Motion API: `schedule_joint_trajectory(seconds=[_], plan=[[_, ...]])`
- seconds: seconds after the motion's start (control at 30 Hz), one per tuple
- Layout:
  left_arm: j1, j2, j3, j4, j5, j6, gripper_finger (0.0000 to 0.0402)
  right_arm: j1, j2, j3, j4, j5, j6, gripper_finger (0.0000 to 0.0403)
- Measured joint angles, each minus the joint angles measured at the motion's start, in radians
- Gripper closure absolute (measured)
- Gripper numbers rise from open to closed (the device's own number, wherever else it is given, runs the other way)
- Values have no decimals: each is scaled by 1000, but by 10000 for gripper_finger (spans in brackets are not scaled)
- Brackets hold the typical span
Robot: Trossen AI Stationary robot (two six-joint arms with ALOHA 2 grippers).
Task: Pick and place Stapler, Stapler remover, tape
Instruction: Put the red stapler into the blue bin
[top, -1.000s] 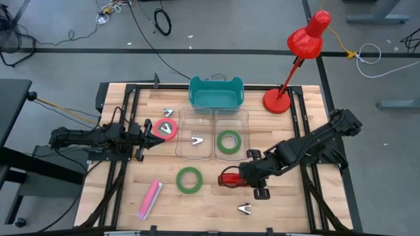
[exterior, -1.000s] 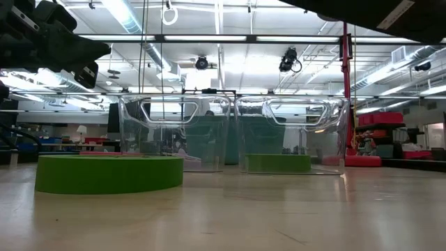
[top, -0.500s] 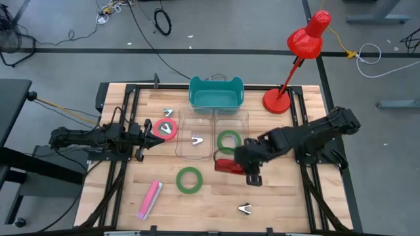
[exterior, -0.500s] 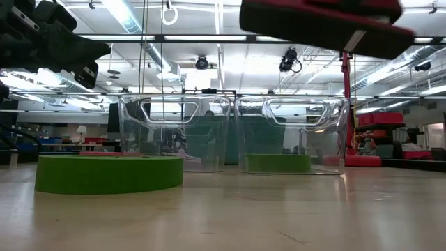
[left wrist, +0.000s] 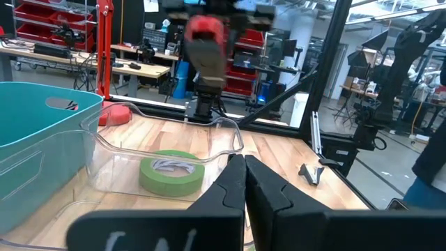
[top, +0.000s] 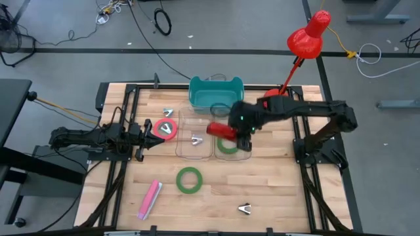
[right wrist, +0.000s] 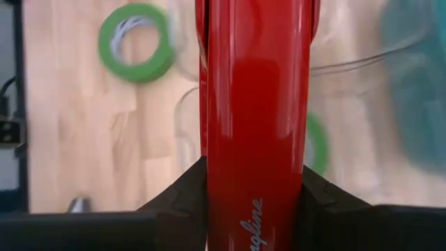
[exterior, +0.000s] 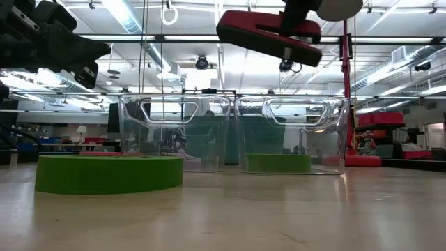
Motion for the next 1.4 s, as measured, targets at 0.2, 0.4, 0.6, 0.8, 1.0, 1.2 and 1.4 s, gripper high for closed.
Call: schedule_joint_trajectory(seconds=[0.2,0.4,0.6,0.8,1.0,1.2,1.4], plan=[[0,0,0,0,0,-1,399,-94,0,75,-17,4,-68,277],[0,0,0,0,0,0,399,-151,0,118,-18,36,-138,277],[0,0,0,0,0,0,399,-176,0,119,-13,155,-203,277],[0,0,0,0,0,0,399,-192,23,119,-4,251,-236,277],[0,0,0,0,0,0,399,-217,51,119,61,276,-251,277],[0,0,0,0,0,0,399,-266,94,119,171,283,-343,277],[0,0,0,0,0,0,399,-319,167,119,255,282,-441,277]])
